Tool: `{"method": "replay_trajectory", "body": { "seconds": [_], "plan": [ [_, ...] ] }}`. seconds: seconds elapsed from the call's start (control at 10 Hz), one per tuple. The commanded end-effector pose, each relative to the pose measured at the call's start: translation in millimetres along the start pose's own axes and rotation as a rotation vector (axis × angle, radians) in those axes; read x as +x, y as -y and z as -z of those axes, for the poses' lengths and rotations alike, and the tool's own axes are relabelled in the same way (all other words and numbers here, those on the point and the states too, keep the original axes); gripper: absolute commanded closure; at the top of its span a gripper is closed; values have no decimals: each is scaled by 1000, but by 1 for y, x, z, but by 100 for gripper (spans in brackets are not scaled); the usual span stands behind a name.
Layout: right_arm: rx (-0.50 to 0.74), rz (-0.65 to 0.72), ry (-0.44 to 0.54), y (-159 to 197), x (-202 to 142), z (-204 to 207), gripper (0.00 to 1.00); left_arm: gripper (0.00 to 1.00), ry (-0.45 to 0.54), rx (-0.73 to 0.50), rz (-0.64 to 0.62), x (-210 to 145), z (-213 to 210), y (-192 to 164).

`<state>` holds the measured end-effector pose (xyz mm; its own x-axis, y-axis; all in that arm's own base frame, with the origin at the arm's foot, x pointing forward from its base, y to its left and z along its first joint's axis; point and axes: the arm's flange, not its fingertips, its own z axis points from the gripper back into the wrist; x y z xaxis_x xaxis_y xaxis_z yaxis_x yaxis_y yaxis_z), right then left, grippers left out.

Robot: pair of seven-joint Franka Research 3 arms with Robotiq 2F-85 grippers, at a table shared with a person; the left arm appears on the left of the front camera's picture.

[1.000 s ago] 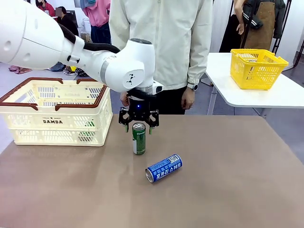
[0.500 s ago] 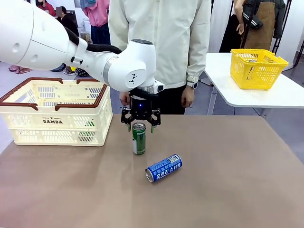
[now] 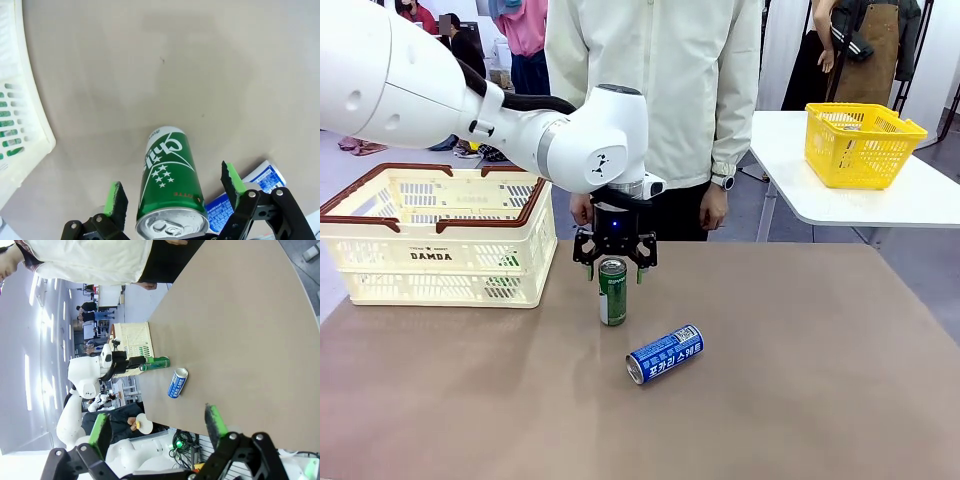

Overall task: Place the drinks into the Shopping basket.
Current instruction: Pick up one drink and place it into the Shopping basket.

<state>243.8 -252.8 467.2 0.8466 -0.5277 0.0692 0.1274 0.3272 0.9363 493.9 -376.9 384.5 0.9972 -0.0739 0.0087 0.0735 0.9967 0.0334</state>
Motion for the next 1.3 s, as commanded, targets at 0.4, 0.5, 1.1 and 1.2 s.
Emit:
{"method": "replay_trajectory", "body": {
  "seconds": [0.4, 0.5, 1.1, 1.2],
  "plan": [
    [8, -18, 2, 0, 0, -1, 0, 100, -12, 18, -7, -2, -1, -11],
    [8, -18, 2, 0, 0, -1, 0, 100, -13, 21, -5, -1, -1, -11],
    [8, -18, 2, 0, 0, -1, 0, 100, -15, 4, 16, -2, -3, -12],
    [8, -18, 2, 0, 0, -1, 0, 100, -12, 0, 29, -2, -11, -13]
  ]
}}
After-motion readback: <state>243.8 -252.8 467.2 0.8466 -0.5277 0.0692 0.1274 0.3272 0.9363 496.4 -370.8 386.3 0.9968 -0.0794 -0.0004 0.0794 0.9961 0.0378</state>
